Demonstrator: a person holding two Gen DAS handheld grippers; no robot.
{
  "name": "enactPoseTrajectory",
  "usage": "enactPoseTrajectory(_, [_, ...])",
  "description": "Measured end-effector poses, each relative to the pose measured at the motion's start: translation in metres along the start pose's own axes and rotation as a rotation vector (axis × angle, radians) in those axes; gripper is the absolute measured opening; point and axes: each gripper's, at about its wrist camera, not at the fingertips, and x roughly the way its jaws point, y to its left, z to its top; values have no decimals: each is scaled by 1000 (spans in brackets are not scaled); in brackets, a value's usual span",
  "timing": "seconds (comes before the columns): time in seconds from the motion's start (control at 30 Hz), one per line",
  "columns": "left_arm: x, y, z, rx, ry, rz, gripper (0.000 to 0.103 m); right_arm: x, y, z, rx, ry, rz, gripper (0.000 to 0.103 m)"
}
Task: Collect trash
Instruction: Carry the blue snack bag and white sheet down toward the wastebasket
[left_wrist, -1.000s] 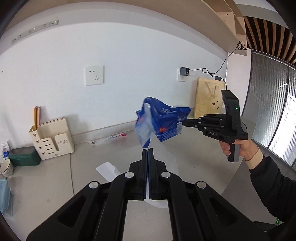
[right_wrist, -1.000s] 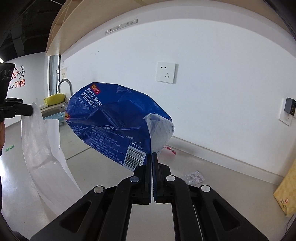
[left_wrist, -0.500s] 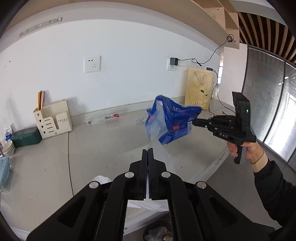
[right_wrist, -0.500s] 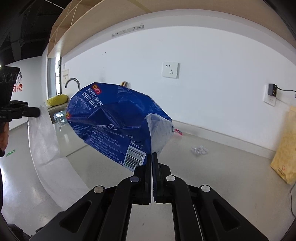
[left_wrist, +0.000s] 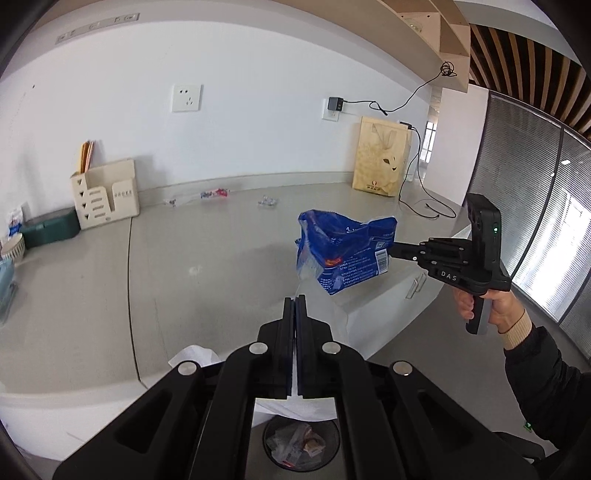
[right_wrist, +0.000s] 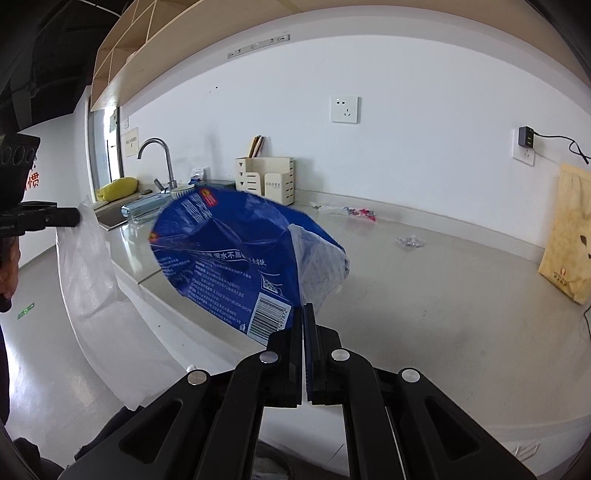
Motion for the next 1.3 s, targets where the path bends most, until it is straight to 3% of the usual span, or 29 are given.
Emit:
enactPoseTrajectory(0.27, [12,4,-56,-83,78,-1,2,-22,20,-56,28,41,41,6])
enactPoseTrajectory(0.47, [43,-6,-100,-105,170,7,2,-26,35,-113,60,94,71,5])
enactPoseTrajectory(0.67, [78,-8,-136,-143,241,-31,2,-23,48,-165,108,140,107,5])
enactPoseTrajectory(0.97, [150,11,-193,-206,360,-69,2,19,58,-249,165,294,152,5])
enactPoseTrajectory(1.3, [249,33,-262,-270,490,-112,2,88,63,-317,188,495,207,5])
